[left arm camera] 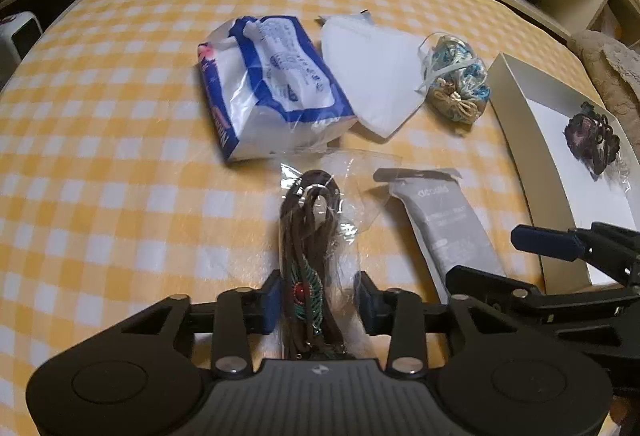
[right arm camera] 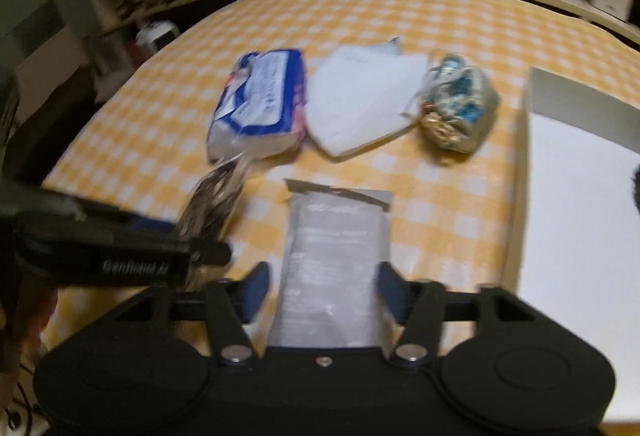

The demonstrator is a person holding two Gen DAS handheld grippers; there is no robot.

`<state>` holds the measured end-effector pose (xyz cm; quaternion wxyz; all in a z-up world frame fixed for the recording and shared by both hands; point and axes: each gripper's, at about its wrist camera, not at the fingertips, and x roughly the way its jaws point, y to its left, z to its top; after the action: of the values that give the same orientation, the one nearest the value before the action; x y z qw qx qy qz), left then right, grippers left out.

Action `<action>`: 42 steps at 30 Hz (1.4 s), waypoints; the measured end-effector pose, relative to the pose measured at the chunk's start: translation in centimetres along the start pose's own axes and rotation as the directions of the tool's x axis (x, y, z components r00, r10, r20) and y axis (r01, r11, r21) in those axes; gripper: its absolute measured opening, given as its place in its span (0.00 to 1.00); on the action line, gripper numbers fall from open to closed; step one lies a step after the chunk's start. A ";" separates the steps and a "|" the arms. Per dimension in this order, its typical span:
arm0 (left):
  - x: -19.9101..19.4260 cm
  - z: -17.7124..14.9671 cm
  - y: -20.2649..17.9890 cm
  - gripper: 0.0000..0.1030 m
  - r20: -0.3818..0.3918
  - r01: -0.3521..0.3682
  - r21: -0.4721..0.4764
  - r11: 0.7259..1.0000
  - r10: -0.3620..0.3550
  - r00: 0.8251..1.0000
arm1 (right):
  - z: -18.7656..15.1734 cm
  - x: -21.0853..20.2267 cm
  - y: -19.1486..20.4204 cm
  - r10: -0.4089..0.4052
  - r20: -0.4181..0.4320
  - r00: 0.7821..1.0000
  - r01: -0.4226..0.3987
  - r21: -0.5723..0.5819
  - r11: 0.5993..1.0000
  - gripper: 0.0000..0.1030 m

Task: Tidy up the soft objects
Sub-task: 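Grasp the grey acoolid packet with the right tool while the left tool lifts the bagged cord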

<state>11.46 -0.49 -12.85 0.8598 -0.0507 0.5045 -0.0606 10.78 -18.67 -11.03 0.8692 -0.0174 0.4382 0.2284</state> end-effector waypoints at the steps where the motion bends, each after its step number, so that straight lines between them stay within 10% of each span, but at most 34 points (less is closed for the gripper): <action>1: -0.1 -0.2 0.0 0.46 -0.002 -0.002 -0.001 1.000 0.002 1.000 | -0.1 -0.1 0.0 -0.015 0.004 1.000 0.015 0.007 1.000 0.72; 10: -0.8 -0.3 1.6 0.66 -0.010 0.003 -0.095 0.996 -0.004 1.000 | -0.8 1.7 0.4 -0.039 -0.077 0.996 0.043 0.058 0.997 0.75; 22: -0.5 -0.7 1.6 0.28 -0.001 0.015 -0.106 0.994 -0.015 1.000 | -1.0 1.7 0.6 -0.060 -0.119 0.991 0.060 -0.004 0.998 0.54; 42: -8.0 0.8 -1.5 0.28 0.263 0.159 -0.047 0.986 -0.141 0.954 | 1.4 -9.3 -2.4 -0.091 0.220 0.971 0.069 0.106 0.992 0.54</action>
<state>8.17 -0.66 -5.36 0.9089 -0.1253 0.3845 -0.1015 8.05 -24.06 -3.39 0.9214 0.0334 0.3468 0.1721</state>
